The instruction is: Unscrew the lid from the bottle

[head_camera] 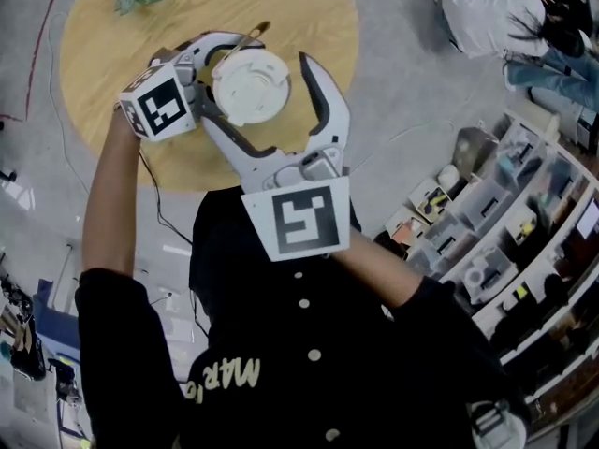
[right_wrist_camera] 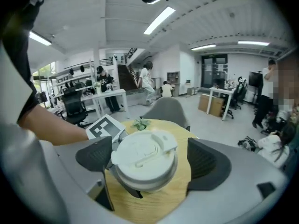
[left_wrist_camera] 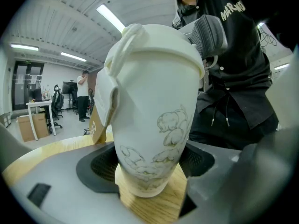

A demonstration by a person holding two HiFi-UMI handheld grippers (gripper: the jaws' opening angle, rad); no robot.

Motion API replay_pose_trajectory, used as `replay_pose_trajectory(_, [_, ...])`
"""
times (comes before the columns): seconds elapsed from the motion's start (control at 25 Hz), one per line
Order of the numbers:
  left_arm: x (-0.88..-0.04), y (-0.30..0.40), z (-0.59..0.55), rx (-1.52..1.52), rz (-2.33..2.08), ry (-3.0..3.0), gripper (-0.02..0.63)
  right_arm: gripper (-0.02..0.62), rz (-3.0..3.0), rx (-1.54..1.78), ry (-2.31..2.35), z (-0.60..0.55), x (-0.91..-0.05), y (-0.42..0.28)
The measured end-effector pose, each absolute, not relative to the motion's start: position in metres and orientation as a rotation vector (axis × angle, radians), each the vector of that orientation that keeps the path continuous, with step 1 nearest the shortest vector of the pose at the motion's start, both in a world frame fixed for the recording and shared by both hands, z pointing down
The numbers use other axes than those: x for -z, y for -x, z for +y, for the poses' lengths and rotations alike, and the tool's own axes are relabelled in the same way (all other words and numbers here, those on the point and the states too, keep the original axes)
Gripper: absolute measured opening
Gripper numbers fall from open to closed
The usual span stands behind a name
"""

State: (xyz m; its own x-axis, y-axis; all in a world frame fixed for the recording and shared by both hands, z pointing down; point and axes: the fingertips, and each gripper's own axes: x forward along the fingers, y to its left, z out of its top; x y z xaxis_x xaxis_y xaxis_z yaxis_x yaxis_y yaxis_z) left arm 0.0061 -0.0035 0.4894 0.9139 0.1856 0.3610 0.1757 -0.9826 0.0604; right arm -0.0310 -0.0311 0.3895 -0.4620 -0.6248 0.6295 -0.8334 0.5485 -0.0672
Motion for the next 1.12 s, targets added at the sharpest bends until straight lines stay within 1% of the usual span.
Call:
replay_pose_trajectory(0.16, [-0.483,-0.009,-0.001,-0.538,0.268,-3.054,0.379,0.506,-2.152,-0.506,-1.298,-0.031,-0.394,0.039])
replay_pose_trajectory(0.36, [-0.485,-0.008,0.0,-0.576,0.275,-3.05,0.379,0.52,-2.066,-0.446,-1.397,-0.037,-0.407,0.038])
replay_pose_trajectory(0.44, [-0.485,-0.007,-0.001,-0.578,0.275,-3.05,0.379,0.518,-2.032,-0.424,-1.41,-0.038,-0.414,0.035])
replay_pose_trajectory(0.52, [-0.485,-0.007,-0.001,-0.576,0.274,-3.052,0.379,0.498,-2.03,-0.426,-1.398,-0.039,-0.418,0.032])
replay_pose_trajectory(0.56, [-0.484,-0.009,-0.001,-0.574,0.273,-3.054,0.378,0.48,-2.047,-0.421,-1.38,-0.038,-0.417,0.031])
replay_pose_trajectory(0.84, [-0.485,-0.007,-0.003,-0.574,0.275,-3.053,0.378,0.48,-2.277,-0.233,-1.195,-0.041,-0.412,0.042])
replay_pose_trajectory(1.12, [-0.48,-0.009,-0.001,-0.572,0.276,-3.054,0.378,0.48,-2.591,-0.041,-0.827,-0.032,-0.395,0.051])
